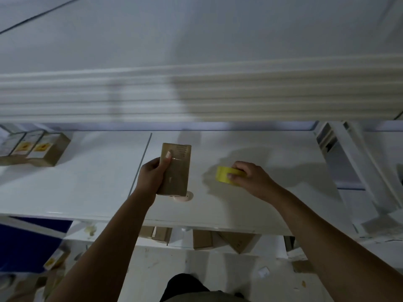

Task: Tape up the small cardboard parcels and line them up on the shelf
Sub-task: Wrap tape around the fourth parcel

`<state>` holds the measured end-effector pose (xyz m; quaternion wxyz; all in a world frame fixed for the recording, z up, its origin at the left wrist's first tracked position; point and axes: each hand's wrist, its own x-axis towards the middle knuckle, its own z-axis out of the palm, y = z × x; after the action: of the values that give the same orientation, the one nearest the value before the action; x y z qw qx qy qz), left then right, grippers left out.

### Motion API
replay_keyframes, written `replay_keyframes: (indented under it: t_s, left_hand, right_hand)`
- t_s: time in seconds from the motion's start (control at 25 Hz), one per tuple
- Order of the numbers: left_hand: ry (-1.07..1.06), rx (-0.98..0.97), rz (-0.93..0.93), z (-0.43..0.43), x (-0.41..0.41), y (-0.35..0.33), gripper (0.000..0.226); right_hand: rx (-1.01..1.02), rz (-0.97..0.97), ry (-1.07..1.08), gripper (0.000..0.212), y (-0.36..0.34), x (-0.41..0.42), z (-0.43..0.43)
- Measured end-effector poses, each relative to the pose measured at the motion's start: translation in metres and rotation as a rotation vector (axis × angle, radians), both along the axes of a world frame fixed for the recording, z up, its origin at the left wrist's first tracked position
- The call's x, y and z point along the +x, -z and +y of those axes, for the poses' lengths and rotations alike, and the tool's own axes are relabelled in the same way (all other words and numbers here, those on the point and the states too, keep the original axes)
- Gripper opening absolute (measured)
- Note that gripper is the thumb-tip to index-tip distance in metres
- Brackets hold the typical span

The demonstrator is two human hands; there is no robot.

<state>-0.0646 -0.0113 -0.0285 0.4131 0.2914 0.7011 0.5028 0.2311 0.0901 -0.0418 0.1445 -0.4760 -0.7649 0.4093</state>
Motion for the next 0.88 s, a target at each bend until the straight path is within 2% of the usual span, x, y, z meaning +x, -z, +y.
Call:
replay_keyframes:
  t_s: [0.08,0.2,0.32,0.48,0.56,0.64,0.68,0.76,0.88]
  left_hand:
    - [-0.003,-0.005,-0.03,0.004,-0.018,0.005,0.025]
    - [0.005,0.0,-0.026,0.011,-0.041,0.015,0.019]
    - [0.02,-0.016,0.079,0.016,-0.058,0.022,0.025]
    - [0.05,-0.004,0.095,0.023,-0.076,0.028,0.028]
    - [0.055,0.0,0.106,0.027,-0.077,0.032,0.026]
    - [0.057,-0.005,0.127,0.031,-0.078,0.038,0.026]
    - [0.061,-0.009,0.145,0.032,-0.079,0.04,0.026]
    - [0.067,-0.035,0.182,0.036,-0.083,0.044,0.027]
    - [0.068,-0.144,0.248,0.042,-0.092,0.051,0.043]
  right_hand:
    - [0.158,-0.169,-0.02,0.02,0.007,-0.021,-0.005]
    - [0.347,-0.314,0.009,0.034,0.023,-0.052,-0.011]
    - [0.35,-0.353,0.043,0.033,0.04,-0.077,-0.014]
    - [0.383,-0.481,0.059,0.041,0.053,-0.107,-0.027]
    - [0.551,-0.489,0.147,0.042,0.053,-0.116,-0.041]
    - [0.738,-0.367,0.145,0.031,0.059,-0.129,-0.061]
    - [0.737,-0.314,0.072,0.027,0.064,-0.137,-0.071]
    - [0.554,-0.346,-0.068,0.032,0.072,-0.153,-0.086]
    - [0.351,-0.488,-0.057,0.037,0.079,-0.162,-0.092]
